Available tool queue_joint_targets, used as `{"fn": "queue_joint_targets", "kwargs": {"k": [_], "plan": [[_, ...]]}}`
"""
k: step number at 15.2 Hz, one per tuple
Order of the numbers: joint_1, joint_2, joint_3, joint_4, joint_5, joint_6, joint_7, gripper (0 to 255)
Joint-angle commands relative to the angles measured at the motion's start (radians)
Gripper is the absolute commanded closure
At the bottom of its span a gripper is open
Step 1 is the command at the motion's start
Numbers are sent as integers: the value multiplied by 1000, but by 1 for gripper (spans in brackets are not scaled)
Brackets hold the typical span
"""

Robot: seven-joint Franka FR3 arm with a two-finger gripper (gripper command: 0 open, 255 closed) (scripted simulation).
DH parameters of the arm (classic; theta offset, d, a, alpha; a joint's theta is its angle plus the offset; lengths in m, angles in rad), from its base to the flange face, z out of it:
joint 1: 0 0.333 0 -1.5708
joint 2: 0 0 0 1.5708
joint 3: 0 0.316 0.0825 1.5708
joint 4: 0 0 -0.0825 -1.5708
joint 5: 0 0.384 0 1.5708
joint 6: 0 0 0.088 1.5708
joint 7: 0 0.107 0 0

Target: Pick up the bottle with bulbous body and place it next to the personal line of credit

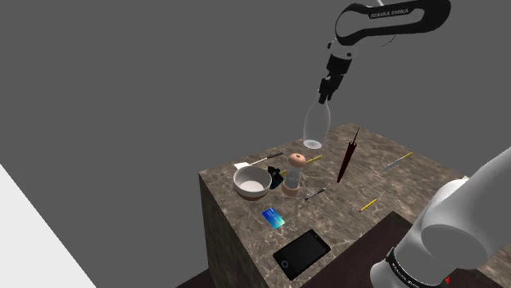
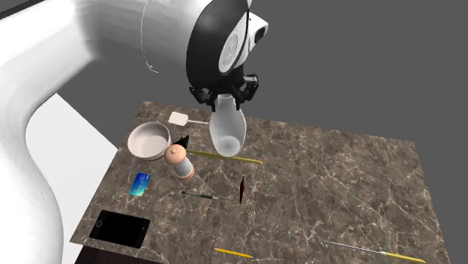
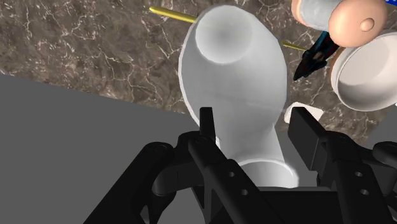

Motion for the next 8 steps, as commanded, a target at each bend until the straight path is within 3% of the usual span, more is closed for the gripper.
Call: {"fn": "queue_joint_targets", "kwargs": {"k": [1, 8], "plan": [[15, -41, 33, -12, -11, -27, 52, 255], [63, -143, 151, -36, -17, -107, 218, 255]]}}
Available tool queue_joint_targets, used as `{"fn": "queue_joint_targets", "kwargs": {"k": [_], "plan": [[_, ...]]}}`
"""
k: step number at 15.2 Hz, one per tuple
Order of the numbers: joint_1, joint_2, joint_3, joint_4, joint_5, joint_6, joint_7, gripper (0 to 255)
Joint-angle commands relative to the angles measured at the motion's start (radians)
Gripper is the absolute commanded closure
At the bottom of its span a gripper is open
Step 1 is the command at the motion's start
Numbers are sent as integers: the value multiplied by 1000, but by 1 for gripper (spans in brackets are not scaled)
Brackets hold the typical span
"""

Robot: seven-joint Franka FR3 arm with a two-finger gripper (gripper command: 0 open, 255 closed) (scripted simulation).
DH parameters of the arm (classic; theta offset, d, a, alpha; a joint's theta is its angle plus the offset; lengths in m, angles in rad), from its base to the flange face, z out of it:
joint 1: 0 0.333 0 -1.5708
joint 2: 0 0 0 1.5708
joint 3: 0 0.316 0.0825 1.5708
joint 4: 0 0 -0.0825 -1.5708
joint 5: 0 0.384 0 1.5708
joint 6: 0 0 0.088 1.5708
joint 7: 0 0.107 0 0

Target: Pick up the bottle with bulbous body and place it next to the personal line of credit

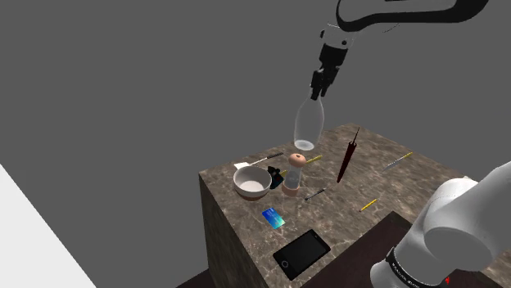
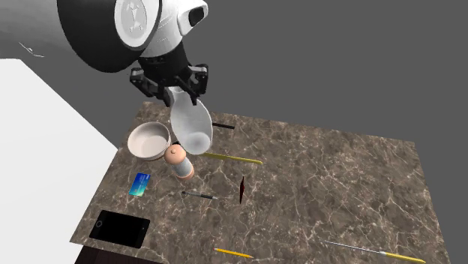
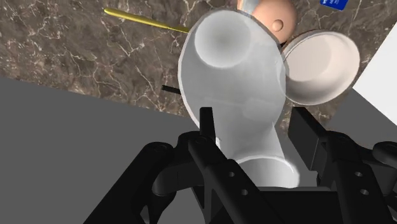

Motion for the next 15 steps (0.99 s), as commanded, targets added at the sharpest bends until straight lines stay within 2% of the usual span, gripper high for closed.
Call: {"fn": "queue_joint_targets", "kwargs": {"k": [1, 8, 15], "plan": [[15, -24, 37, -3, 3, -22, 51, 255], [65, -65, 156, 38, 26, -107, 211, 255], [114, -50, 275, 137, 55, -193, 373, 255]]}}
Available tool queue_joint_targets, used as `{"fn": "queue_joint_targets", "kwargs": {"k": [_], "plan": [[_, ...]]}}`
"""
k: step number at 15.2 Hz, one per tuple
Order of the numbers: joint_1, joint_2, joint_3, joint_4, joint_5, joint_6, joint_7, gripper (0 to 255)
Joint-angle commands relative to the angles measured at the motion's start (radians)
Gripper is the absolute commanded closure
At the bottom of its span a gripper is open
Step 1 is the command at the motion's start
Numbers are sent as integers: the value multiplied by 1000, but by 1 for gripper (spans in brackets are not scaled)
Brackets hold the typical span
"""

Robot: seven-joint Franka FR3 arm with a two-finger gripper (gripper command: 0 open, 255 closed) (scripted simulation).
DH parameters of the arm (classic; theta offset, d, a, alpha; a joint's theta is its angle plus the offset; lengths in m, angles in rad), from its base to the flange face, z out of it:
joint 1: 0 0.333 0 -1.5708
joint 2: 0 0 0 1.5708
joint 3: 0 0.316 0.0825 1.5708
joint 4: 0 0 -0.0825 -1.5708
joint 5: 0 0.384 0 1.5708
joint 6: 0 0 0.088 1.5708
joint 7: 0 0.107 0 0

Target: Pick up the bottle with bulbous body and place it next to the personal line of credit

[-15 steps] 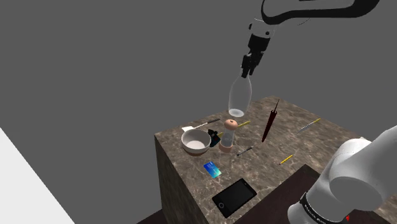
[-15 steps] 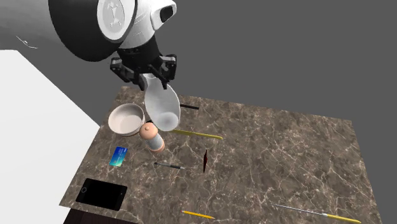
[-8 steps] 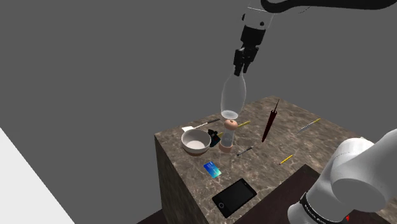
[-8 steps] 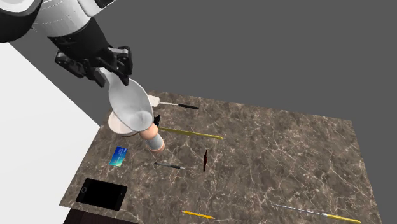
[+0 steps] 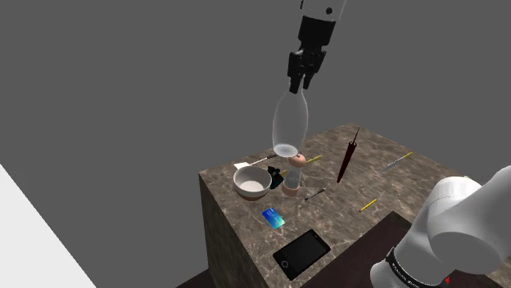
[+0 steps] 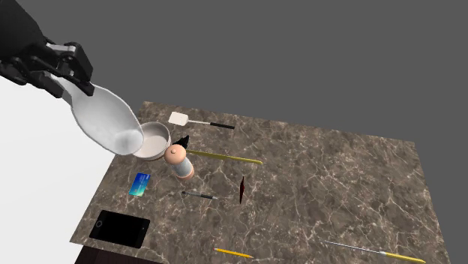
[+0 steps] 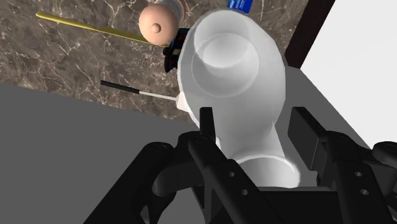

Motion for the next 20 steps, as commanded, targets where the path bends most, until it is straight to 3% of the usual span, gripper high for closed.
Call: {"fn": "queue_joint_targets", "kwargs": {"k": [1, 8, 13, 20], "plan": [[16, 17, 40, 41, 9, -25, 56, 255], [61, 96, 164, 210, 22, -115, 226, 255], [101, 207, 270, 398, 4, -197, 372, 255], [102, 148, 260, 236, 21, -90, 363, 255]]}}
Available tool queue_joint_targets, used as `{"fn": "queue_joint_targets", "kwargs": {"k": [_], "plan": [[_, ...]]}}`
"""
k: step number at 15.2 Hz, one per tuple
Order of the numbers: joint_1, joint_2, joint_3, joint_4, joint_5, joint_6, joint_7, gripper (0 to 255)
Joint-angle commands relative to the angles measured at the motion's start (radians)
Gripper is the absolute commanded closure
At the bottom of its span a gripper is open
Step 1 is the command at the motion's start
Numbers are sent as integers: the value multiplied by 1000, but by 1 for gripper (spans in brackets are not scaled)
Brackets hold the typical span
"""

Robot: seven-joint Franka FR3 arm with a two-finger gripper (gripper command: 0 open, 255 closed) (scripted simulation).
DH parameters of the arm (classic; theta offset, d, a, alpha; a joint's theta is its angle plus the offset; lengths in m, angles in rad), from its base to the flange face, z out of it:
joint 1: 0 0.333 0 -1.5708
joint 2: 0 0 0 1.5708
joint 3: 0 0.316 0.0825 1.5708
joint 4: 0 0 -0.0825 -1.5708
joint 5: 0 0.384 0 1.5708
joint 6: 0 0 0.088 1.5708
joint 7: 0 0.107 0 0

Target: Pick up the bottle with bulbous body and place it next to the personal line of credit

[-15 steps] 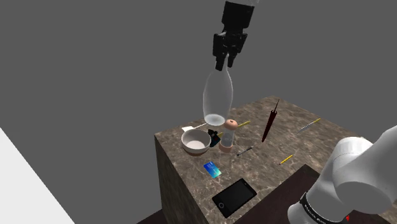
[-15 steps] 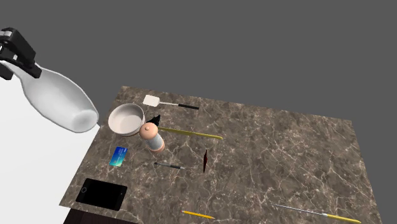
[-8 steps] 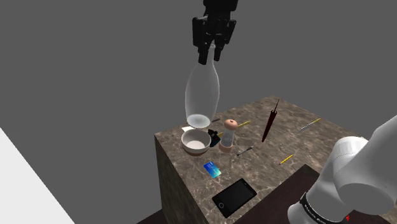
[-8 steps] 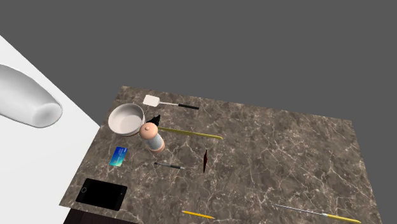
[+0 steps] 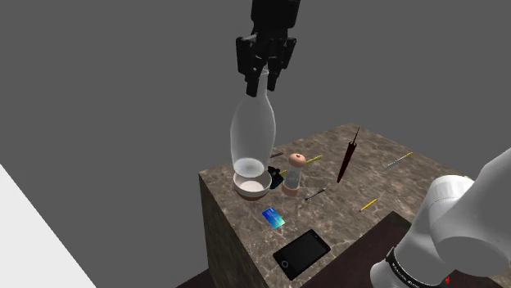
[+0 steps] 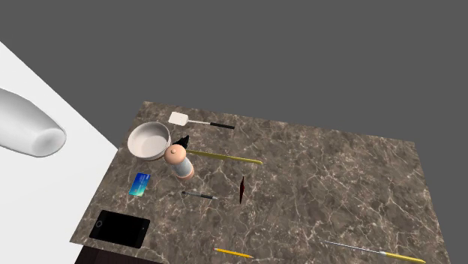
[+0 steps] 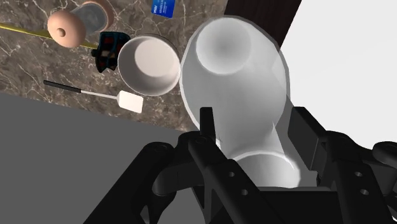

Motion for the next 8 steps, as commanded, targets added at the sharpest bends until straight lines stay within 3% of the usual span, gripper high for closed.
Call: {"fn": "queue_joint_targets", "kwargs": {"k": [1, 8], "plan": [[0, -20, -4, -51, 5, 32, -4, 255], [4, -61, -8, -188, 16, 131, -9, 255]]}}
